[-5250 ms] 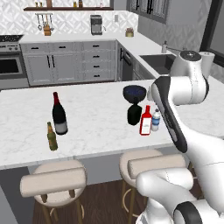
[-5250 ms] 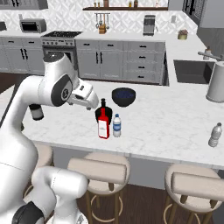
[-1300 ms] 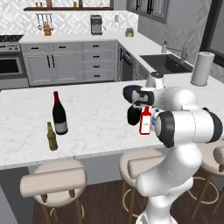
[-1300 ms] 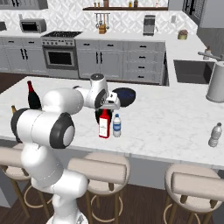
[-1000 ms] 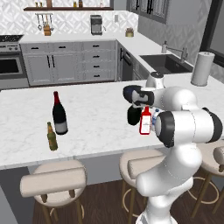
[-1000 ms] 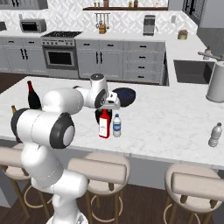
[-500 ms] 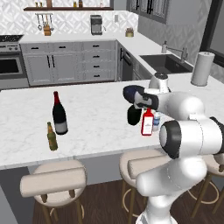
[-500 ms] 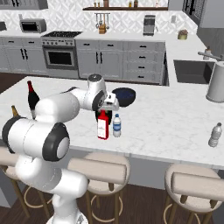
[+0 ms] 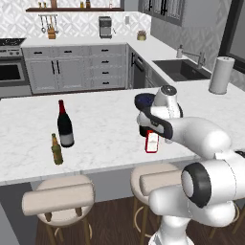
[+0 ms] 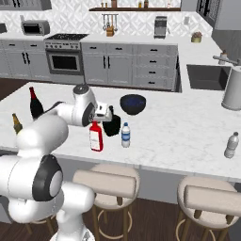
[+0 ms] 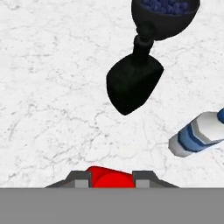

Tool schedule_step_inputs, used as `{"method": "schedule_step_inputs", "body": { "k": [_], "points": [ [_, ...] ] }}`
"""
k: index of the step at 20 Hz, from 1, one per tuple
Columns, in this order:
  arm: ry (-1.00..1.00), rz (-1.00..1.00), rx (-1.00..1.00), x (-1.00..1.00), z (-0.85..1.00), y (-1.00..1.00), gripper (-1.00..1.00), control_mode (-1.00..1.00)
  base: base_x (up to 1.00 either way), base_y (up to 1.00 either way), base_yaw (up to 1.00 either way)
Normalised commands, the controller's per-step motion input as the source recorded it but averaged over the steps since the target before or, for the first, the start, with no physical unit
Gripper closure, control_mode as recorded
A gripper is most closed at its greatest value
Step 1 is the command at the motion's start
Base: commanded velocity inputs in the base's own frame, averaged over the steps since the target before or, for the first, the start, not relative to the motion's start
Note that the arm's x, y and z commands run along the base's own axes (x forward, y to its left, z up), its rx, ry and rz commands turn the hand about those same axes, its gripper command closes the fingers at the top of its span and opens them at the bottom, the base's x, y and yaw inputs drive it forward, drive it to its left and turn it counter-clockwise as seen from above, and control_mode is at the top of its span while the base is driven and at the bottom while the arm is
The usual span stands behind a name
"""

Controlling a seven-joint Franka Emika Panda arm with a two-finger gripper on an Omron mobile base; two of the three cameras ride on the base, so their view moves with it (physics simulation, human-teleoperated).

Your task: Move the plastic bottles in the middle to the plastics group, and the glass bottles in the middle to the glass group.

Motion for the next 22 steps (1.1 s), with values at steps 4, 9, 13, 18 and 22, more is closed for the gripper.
{"method": "schedule_step_inputs", "body": {
  "k": [4,9,13,18,22],
  "points": [
    [-0.11,0.14,0.0,0.0,0.35,0.84,1.0,-1.0,0.0,0.0,0.0],
    [-0.03,0.21,0.0,0.02,0.07,0.92,1.0,-1.0,0.0,0.0,0.0],
    [0.0,0.27,0.0,0.17,0.01,0.9,1.0,-1.0,0.0,0.0,0.0],
    [0.0,0.34,0.0,0.36,0.0,0.79,1.0,-1.0,0.0,0.0,0.0],
    [0.0,0.36,0.0,0.4,0.0,0.78,1.0,-1.0,0.0,0.0,0.0]
  ]
}}
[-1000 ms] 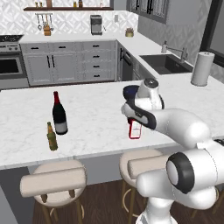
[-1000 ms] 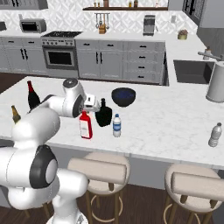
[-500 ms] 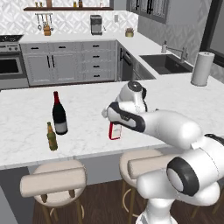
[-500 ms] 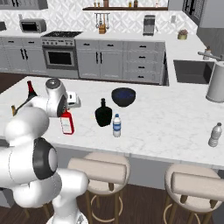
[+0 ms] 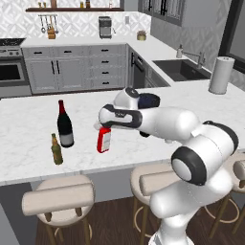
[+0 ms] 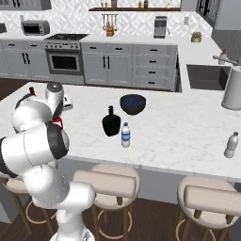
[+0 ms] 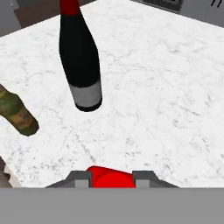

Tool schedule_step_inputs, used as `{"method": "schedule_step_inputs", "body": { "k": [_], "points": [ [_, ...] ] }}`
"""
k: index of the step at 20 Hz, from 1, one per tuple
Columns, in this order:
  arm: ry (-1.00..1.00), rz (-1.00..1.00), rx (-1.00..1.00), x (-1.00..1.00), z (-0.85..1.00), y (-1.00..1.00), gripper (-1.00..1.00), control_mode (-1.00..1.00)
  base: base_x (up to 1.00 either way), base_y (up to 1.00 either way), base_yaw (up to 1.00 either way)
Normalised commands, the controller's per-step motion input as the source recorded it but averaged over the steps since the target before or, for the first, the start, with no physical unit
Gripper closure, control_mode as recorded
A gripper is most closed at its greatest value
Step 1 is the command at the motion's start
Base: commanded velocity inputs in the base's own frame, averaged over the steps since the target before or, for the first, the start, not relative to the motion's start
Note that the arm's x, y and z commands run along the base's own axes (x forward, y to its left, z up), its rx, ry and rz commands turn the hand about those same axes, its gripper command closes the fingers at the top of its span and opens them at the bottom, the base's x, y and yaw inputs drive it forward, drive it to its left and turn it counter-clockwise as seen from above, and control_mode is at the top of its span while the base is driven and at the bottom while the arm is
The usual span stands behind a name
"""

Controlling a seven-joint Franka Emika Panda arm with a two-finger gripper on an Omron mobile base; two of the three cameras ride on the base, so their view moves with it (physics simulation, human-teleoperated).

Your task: Move the plastic bottles in the middle to the plastics group, and the glass bottles in the middle to the glass group.

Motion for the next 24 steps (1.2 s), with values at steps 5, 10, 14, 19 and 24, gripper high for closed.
{"method": "schedule_step_inputs", "body": {
  "k": [5,10,14,19,24],
  "points": [
    [0.0,0.21,-0.03,0.13,-0.07,0.68,1.0,-1.0,0.0,0.0,0.0],
    [0.0,0.09,-0.01,0.14,-0.17,0.47,1.0,-1.0,0.0,0.0,0.0],
    [0.0,0.07,0.0,0.3,-0.13,0.39,1.0,-1.0,0.0,0.0,0.0],
    [-0.01,0.01,-0.01,0.38,-0.08,0.24,1.0,-1.0,0.0,0.0,0.0],
    [0.0,0.0,-0.02,0.33,-0.03,0.29,1.0,-1.0,0.0,0.0,0.0]
  ]
}}
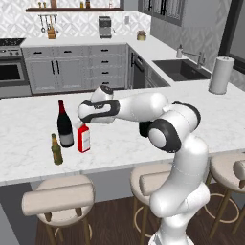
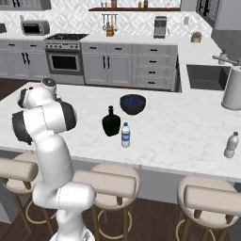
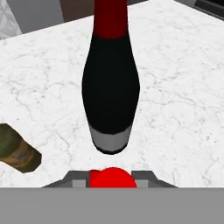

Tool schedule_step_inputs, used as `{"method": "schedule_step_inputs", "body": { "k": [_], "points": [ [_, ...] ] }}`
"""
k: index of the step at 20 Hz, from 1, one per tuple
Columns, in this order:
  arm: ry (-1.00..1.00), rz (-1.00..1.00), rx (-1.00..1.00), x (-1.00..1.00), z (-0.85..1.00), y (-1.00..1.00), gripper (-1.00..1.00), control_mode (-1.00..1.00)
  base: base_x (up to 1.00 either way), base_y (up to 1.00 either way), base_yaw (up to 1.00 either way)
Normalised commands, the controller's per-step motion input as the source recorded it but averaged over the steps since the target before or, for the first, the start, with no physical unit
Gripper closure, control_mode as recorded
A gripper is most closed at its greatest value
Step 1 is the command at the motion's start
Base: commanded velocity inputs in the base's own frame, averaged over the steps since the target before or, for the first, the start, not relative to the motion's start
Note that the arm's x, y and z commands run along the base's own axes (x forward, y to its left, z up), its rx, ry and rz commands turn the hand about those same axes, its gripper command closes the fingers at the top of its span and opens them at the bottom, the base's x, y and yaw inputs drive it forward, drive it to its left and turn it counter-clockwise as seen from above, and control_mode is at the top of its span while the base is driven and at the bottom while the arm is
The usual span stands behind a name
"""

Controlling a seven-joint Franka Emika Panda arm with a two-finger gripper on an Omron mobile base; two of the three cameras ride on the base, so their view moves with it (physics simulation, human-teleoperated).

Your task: Move the plastic bottles in the middle to the plastics group, and the glass bottles in the middle to the glass group.

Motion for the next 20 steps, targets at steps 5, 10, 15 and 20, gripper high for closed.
{"method": "schedule_step_inputs", "body": {
  "k": [5,10,15,20],
  "points": [
    [0.01,0.0,0.0,0.05,-0.21,0.3,1.0,-1.0,0.0,0.0,0.0],
    [-0.01,0.0,0.0,-0.18,-0.32,0.0,1.0,-1.0,0.0,0.0,0.0],
    [-0.01,0.0,0.06,-0.16,-0.01,-0.13,1.0,-1.0,0.0,0.0,0.0],
    [-0.05,0.0,0.15,-0.11,-0.04,-0.16,1.0,-1.0,0.0,0.0,0.0]
  ]
}}
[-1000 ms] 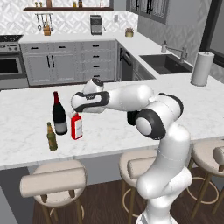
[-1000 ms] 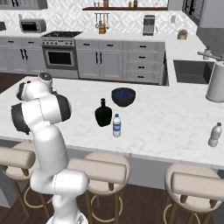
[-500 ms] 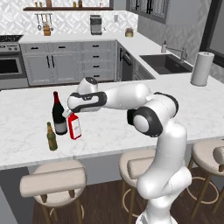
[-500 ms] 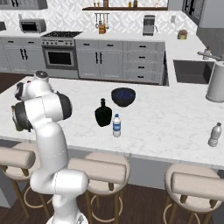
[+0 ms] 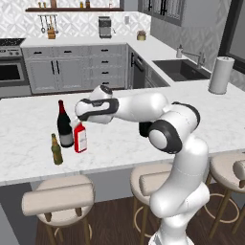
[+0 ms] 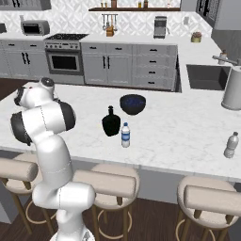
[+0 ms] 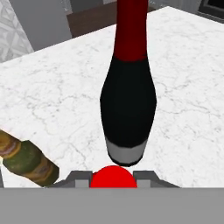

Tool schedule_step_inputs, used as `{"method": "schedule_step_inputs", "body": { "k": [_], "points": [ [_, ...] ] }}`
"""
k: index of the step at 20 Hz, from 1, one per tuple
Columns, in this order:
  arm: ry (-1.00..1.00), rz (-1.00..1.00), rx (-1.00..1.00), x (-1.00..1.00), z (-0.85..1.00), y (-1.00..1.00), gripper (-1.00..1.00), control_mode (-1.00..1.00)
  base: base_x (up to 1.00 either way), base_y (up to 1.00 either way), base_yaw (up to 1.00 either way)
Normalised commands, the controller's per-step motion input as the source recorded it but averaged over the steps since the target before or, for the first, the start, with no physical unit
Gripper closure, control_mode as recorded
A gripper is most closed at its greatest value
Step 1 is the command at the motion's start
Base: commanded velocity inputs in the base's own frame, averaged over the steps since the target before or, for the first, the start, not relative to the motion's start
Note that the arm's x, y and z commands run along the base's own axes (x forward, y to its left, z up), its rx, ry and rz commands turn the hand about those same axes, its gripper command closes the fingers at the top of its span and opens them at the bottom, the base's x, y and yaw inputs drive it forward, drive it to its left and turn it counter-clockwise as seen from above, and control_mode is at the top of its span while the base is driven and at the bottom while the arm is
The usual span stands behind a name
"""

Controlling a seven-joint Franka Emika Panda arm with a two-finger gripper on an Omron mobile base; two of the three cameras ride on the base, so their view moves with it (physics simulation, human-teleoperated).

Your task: Move the plastic bottles in the middle to the plastics group, and the glass bottles in the middle to the glass group.

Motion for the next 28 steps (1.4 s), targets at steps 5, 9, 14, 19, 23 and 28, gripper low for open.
{"method": "schedule_step_inputs", "body": {
  "k": [5,9,14,19,23,28],
  "points": [
    [-0.02,0.0,0.02,0.0,-0.36,0.0,1.0,-1.0,0.0,0.0,0.0],
    [0.0,0.0,0.0,0.0,-0.32,0.01,1.0,-1.0,0.0,0.0,0.0],
    [0.0,0.0,0.0,0.0,-0.05,0.01,-1.0,-1.0,0.0,0.0,0.0],
    [0.0,0.0,-0.02,0.0,0.05,0.0,-1.0,-1.0,0.0,0.0,0.0],
    [-0.01,0.0,-0.02,0.0,0.17,0.0,-1.0,-1.0,0.0,0.0,0.0],
    [-0.03,0.0,0.0,-0.08,0.32,0.0,-1.0,-1.0,0.0,0.0,0.0]
  ]
}}
